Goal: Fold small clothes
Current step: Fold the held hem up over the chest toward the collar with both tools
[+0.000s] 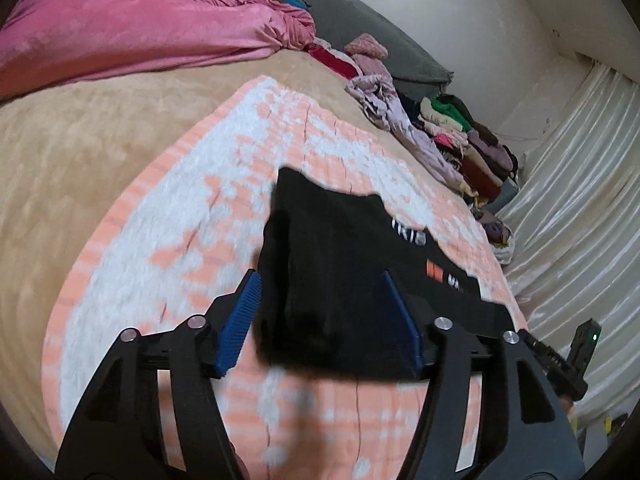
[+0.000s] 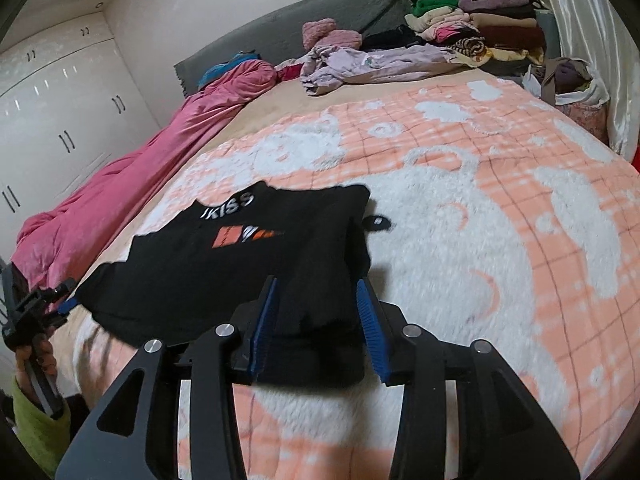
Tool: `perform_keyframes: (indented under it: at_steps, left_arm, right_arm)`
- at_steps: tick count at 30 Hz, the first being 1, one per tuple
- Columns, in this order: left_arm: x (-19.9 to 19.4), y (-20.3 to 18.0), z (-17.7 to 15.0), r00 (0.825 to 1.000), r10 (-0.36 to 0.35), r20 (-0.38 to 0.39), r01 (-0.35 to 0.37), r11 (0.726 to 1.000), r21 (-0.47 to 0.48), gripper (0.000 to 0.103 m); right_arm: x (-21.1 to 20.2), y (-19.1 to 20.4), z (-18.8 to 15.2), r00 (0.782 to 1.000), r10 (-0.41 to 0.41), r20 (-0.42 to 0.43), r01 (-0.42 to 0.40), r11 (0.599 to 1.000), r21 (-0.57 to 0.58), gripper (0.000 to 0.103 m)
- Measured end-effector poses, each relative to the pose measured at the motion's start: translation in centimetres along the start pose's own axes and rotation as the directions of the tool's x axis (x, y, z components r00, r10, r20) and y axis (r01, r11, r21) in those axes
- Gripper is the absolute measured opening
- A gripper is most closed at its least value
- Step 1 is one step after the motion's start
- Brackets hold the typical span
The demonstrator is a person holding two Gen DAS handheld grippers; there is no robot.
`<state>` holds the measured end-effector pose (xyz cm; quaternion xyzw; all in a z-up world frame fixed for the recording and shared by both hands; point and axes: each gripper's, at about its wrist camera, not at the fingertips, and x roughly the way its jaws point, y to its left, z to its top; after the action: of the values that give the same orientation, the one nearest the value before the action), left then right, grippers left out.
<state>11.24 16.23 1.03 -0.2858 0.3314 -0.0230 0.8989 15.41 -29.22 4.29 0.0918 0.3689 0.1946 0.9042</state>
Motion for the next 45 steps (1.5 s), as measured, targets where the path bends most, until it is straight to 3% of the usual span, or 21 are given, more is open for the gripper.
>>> perform_keyframes:
  at_steps: [6, 8, 10, 12, 15, 21, 32, 35, 37, 39, 41, 45]
  left_arm:
    - [1.7, -0.7, -0.7, 0.997, 0.06, -0.051, -0.057, 0.997, 0.06, 0.053]
    - [2.2, -1.0, -0.6, 0.995, 0.087, -0.053, -0.082, 0.994, 0.077, 0.043]
    - [2.8, -1.5, -0.2, 0.993, 0.1, -0.062, -0.093, 0.991, 0.098, 0.015]
    - [3.4, -2.0, 0.1, 0.991, 0.107, -0.081, -0.097, 0.987, 0.126, 0.002]
    - [3.7, -2.7, 0.9, 0.992, 0.086, -0.097, -0.072, 0.988, 0.136, 0.002]
    - [3.8, -2.6, 3.7, 0.997, 0.01, -0.077, -0.007, 0.999, 0.046, 0.002]
    - [8.5, -0.3, 9.0, 0.997, -0.008, -0.075, -0.002, 0.99, -0.138, 0.003]
    - [10.3, 0.7, 9.6, 0.996, -0.004, -0.09, -0.012, 0.983, -0.181, 0.009]
    - [10.8, 1.5, 9.8, 0.997, 0.003, -0.078, -0.021, 0.975, -0.222, 0.027]
    - [10.3, 2.4, 9.7, 0.999, 0.034, -0.042, -0.044, 0.967, -0.253, 0.034]
    - [9.7, 3.2, 9.4, 0.999, 0.03, -0.014, -0.033, 0.959, -0.28, 0.034]
    - [8.0, 4.5, 7.8, 0.996, 0.089, 0.032, -0.076, 0.953, -0.295, 0.034]
  right_arm:
    - [0.9, 0.3, -0.4, 0.999, -0.024, -0.024, 0.024, 1.0, 0.0, 0.043]
    - [1.4, 0.2, -0.2, 0.999, -0.034, -0.035, 0.034, 0.999, 0.005, 0.043]
    - [1.7, 0.0, 0.0, 0.998, -0.04, -0.048, 0.04, 0.999, 0.005, 0.038]
    - [1.8, 0.1, 0.2, 0.997, -0.05, -0.051, 0.049, 0.999, -0.017, 0.017]
    - [1.6, 0.1, 0.7, 0.999, -0.026, -0.047, 0.024, 0.999, -0.029, 0.01]
    - [1.5, -0.3, 3.8, 0.999, 0.041, 0.008, -0.041, 0.999, 0.001, 0.009]
    - [7.9, -2.5, 10.9, 1.0, 0.005, 0.014, -0.006, 0.992, 0.127, 0.009]
    - [10.5, -3.5, 11.9, 0.999, -0.03, -0.024, 0.034, 0.985, 0.171, 0.01]
    - [11.8, -4.4, 12.2, 0.997, -0.072, -0.041, 0.079, 0.975, 0.209, 0.013]
    - [12.3, -5.1, 12.2, 0.993, -0.107, -0.041, 0.113, 0.966, 0.234, 0.015]
    - [12.1, -5.3, 12.0, 0.991, -0.131, -0.031, 0.134, 0.966, 0.223, 0.018]
    - [10.6, -5.0, 10.7, 0.989, -0.148, 0.002, 0.146, 0.974, 0.171, 0.031]
